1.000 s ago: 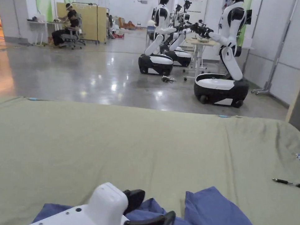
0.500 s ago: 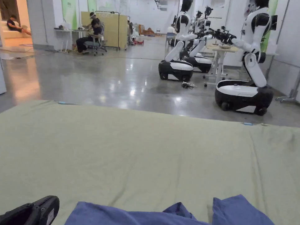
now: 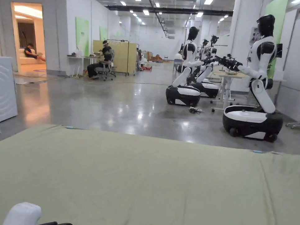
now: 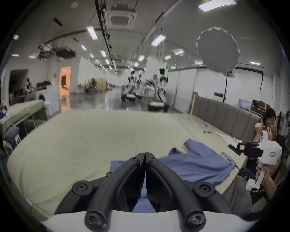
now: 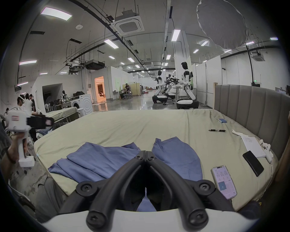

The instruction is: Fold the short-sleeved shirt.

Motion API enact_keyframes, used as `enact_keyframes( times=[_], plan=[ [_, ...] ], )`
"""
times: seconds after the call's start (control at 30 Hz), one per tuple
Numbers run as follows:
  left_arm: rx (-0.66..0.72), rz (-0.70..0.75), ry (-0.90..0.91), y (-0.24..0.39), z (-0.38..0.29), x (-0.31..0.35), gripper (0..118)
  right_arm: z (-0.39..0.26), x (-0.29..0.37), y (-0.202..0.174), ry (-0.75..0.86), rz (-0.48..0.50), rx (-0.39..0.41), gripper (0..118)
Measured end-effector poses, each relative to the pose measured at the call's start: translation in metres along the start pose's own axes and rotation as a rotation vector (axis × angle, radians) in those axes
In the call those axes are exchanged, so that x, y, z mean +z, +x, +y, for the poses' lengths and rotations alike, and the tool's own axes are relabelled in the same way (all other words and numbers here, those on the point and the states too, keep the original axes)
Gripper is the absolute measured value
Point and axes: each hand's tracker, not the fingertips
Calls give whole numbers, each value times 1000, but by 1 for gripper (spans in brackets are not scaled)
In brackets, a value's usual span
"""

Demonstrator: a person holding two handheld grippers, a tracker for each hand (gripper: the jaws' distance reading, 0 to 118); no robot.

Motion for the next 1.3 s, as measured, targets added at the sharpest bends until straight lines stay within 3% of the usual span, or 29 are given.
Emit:
enact_keyframes(
  times=[0.07,0.1,0.23,0.33,0.43,0.7,0.77,0.8,0.83,0.93,0.97,1.0,1.03,1.07,1.17,1.3],
  plan=[
    [32,-29,-87,-10,7,-39,44,-7,2,8,-19,-15,-22,0],
    [76,-42,-137,-19,10,-62,56,-11,3,12,-31,-25,-32,0],
    [201,32,-326,-48,12,-141,57,-21,9,28,-53,-56,-56,0],
    [257,120,-400,-63,4,-178,57,-24,13,41,-69,-93,-78,0],
    [188,213,-453,-62,-6,-197,56,-29,17,58,-80,-130,-116,0],
    [127,244,-495,-55,-15,-218,48,-43,14,85,-129,-215,-227,0],
    [152,214,-498,-53,-14,-218,35,-43,14,85,-136,-227,-234,0],
    [161,219,-506,-49,-16,-221,16,-43,14,87,-147,-243,-236,0],
    [126,238,-510,-49,-17,-223,10,-41,14,88,-158,-262,-239,0],
    [74,244,-524,-42,-19,-225,8,-39,11,94,-205,-305,-315,1],
    [83,238,-528,-39,-19,-222,8,-42,8,98,-235,-288,-363,11],
    [97,226,-535,-42,-18,-221,8,-47,2,102,-277,-269,-436,31],
    [114,216,-539,-44,-17,-220,8,-57,-2,107,-290,-266,-498,60],
    [124,210,-541,-42,-16,-218,8,-65,-5,109,-295,-255,-539,75],
    [130,202,-547,-35,-16,-213,8,-81,-23,108,-336,-264,-624,76],
    [103,197,-549,-27,-15,-209,8,-91,-43,108,-392,-240,-617,75]
  ],
)
